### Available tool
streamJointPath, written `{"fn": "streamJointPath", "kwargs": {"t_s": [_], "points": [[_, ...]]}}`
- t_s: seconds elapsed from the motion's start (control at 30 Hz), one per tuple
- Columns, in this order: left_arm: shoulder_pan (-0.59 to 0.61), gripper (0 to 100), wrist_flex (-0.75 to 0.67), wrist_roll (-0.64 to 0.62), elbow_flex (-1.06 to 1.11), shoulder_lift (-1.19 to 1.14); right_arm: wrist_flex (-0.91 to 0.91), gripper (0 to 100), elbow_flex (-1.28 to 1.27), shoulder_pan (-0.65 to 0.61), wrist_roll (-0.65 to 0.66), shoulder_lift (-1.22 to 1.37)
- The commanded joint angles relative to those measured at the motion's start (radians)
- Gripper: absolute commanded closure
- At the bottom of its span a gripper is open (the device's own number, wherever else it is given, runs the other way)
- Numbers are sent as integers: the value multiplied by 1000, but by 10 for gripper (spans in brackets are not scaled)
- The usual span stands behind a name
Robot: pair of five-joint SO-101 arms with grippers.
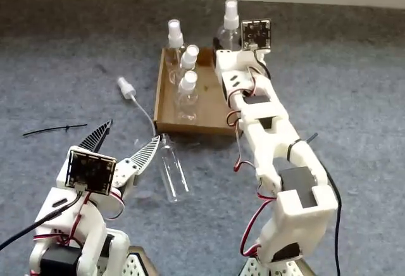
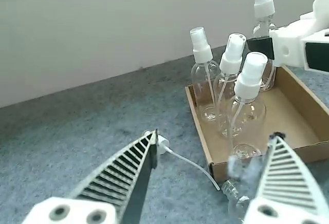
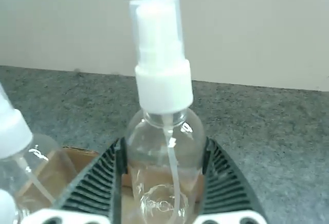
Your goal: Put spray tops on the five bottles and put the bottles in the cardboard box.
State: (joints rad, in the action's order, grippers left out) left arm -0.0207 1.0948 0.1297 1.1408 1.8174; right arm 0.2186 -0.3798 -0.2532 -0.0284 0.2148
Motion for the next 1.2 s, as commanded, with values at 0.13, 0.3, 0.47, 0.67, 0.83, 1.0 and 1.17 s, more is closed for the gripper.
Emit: {"fn": "streamJointPath", "kwargs": {"t_s": [0.13, 0.3, 0.47, 0.67, 0.83, 1.0, 1.17], "points": [[2, 699, -23, -2, -2, 2, 13, 972, 7, 4, 11, -10], [2, 699, -23, -2, -2, 2, -19, 972, 15, 7, 11, 56], [2, 699, -23, -2, -2, 2, -19, 972, 8, 10, 8, 62], [2, 699, -25, -2, -2, 2, -19, 972, 8, 10, 11, 62], [2, 699, -25, -2, -2, 2, -19, 967, 8, 10, 14, 62], [2, 699, -25, -2, -2, 2, -21, 967, 8, 10, 14, 62], [2, 699, -25, -2, -2, 2, -21, 930, 8, 10, 14, 62]]}}
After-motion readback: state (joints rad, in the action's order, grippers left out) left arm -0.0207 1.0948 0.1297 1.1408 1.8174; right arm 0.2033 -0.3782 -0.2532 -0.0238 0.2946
